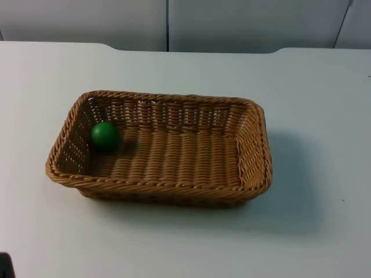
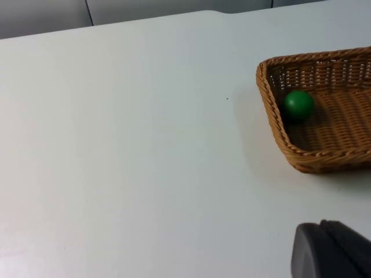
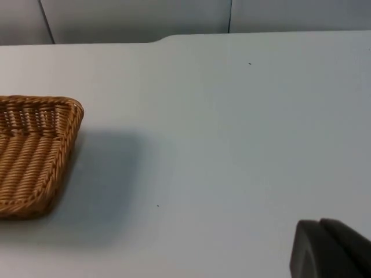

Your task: Pick up the basket with the left hand and place the ball into the basket with the right hand.

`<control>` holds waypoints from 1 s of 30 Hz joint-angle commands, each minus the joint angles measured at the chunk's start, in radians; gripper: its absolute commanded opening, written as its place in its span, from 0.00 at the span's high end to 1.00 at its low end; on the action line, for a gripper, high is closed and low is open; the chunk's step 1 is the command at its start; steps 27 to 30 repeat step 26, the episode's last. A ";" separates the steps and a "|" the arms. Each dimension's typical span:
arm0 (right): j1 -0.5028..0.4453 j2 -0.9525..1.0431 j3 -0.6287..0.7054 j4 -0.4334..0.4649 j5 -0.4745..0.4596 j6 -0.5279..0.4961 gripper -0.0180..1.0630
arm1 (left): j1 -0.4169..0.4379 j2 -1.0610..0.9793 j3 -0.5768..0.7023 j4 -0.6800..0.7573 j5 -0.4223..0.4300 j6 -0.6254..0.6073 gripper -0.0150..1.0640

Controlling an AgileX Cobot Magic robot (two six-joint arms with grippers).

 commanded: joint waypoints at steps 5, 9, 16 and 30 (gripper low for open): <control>-0.006 -0.003 0.003 0.024 -0.061 0.004 0.99 | -0.006 -0.005 0.003 -0.001 -0.013 -0.006 0.99; -0.006 -0.003 0.003 0.030 -0.102 0.004 0.99 | -0.006 -0.005 0.003 -0.001 -0.013 -0.006 0.99; -0.006 -0.003 0.003 0.023 -0.125 -0.007 0.99 | -0.006 -0.005 0.003 -0.001 -0.013 -0.006 0.99; -0.006 -0.003 0.050 0.006 -0.088 0.000 0.99 | -0.006 -0.005 0.003 -0.001 -0.013 -0.006 0.99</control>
